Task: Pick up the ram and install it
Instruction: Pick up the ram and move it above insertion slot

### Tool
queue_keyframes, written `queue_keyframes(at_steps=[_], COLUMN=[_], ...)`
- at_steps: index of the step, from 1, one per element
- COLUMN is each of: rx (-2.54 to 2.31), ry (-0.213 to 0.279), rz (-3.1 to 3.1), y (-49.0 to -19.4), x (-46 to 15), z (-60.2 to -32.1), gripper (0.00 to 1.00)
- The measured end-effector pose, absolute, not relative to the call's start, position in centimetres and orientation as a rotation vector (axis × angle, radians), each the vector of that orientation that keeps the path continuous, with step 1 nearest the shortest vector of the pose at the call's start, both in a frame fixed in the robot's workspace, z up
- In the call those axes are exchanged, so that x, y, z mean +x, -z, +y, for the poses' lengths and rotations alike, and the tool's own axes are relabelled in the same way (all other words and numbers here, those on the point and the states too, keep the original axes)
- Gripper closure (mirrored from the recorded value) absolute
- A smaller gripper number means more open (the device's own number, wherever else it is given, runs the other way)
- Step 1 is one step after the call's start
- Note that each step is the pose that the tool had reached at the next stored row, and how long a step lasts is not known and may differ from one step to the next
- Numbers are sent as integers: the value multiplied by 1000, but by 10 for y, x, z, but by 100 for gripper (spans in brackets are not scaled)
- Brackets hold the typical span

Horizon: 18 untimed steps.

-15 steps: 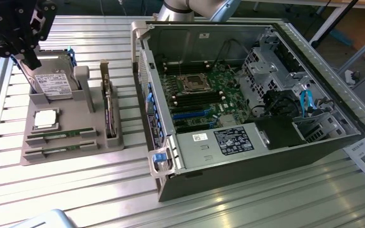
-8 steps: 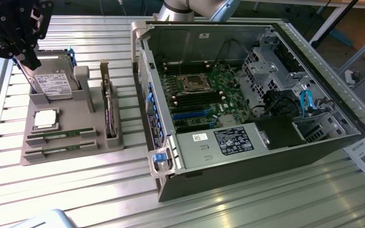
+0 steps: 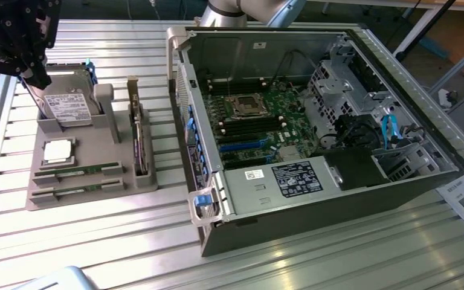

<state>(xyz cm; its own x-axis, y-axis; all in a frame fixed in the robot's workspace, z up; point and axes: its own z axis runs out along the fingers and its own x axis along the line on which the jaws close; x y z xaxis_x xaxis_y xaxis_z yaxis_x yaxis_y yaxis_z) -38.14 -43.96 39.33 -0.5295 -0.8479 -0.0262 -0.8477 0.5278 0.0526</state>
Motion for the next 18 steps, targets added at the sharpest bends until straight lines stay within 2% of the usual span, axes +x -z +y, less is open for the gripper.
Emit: queue_keyframes(at_steps=[18], rx=[2016], ry=[89], rz=[-2390], y=[-393], x=[-381], z=[-440], gripper=[90])
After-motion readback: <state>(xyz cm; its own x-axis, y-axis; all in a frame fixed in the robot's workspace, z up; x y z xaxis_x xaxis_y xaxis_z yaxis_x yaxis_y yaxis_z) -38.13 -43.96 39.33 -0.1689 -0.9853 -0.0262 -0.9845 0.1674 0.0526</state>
